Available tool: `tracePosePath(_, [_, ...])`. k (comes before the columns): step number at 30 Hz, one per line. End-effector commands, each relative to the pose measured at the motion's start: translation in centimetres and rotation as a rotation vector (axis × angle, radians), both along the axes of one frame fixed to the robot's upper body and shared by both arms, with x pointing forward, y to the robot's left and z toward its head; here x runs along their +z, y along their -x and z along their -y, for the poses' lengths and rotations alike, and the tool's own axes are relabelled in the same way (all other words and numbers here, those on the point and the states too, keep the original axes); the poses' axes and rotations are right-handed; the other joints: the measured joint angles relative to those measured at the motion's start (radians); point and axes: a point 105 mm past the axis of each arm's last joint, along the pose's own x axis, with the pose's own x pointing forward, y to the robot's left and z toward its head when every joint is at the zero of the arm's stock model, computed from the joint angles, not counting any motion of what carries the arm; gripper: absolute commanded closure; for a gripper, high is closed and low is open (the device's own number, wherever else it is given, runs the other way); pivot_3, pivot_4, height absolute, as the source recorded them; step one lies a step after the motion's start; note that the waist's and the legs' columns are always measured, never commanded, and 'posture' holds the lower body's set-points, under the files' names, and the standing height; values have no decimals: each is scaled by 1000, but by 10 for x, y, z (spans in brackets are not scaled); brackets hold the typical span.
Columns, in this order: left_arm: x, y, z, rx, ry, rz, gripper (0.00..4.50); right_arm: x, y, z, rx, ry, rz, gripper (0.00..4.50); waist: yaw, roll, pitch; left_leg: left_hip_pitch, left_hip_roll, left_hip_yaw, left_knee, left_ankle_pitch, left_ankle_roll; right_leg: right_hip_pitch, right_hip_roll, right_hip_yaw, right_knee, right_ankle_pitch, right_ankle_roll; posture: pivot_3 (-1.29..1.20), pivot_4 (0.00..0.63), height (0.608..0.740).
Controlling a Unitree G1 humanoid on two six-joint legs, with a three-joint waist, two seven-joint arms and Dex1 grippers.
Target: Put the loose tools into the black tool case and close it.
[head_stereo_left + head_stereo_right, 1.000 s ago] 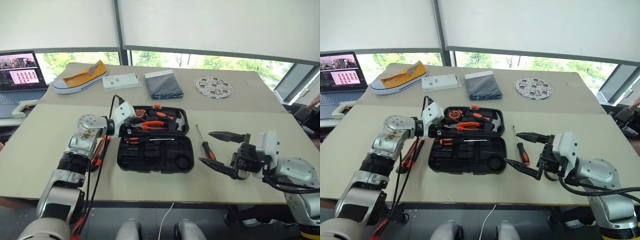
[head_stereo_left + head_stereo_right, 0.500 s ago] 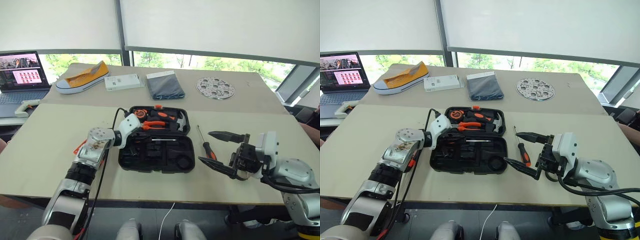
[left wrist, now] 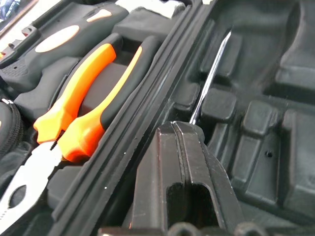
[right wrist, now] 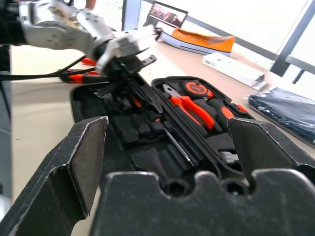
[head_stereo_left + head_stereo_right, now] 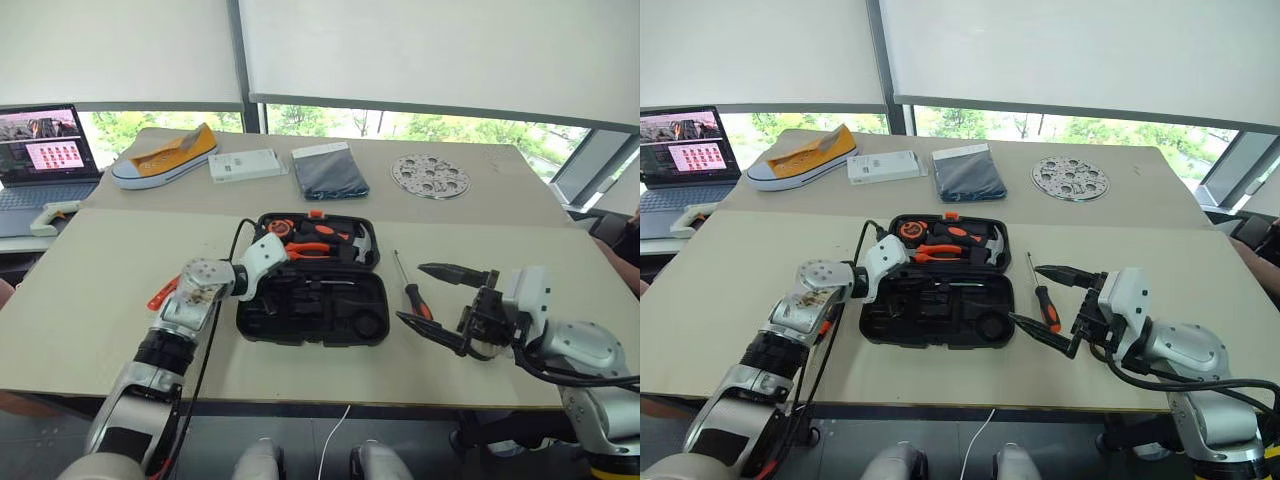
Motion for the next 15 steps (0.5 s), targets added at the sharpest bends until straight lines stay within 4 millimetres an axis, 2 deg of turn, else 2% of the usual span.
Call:
tracePosePath(1, [43,2,-20,-14,200,125,3390,3,-1,27,-146,-37,0,0,-1,0,0,-1,0,0,0,0,0,-1,0,0,0,0,0,0,150,740])
tracePosePath(4, [65,19,-43,-98,324,106,2344,-11,6,43,-234,-7,-68,0,-3,0,0,-3,0,0,0,0,0,-2,0,0,0,0,0,0,150,740])
tracePosePath(8, [67,33,-80,-137,232,89,858,-28,19,64,-373,14,-101,0,-11,1,0,0,1,0,-2,0,0,-1,1,0,0,-1,-2,0,150,740])
tracePosePath(10, [64,39,-90,-153,186,108,158,-35,25,76,-464,24,-125,0,-9,1,0,1,1,0,-2,0,0,-1,1,0,0,-1,-1,0,150,740])
tracePosePath(13, [46,57,-104,-203,129,103,26,-59,38,97,-629,90,-233,0,-6,1,0,2,1,1,-2,0,0,0,0,0,0,-3,-5,0,150,740])
tracePosePath(15, [40,71,-109,-241,143,88,26,-64,48,100,-650,62,-264,0,-6,2,0,2,1,2,-1,0,0,0,-1,1,0,-4,-7,0,150,740])
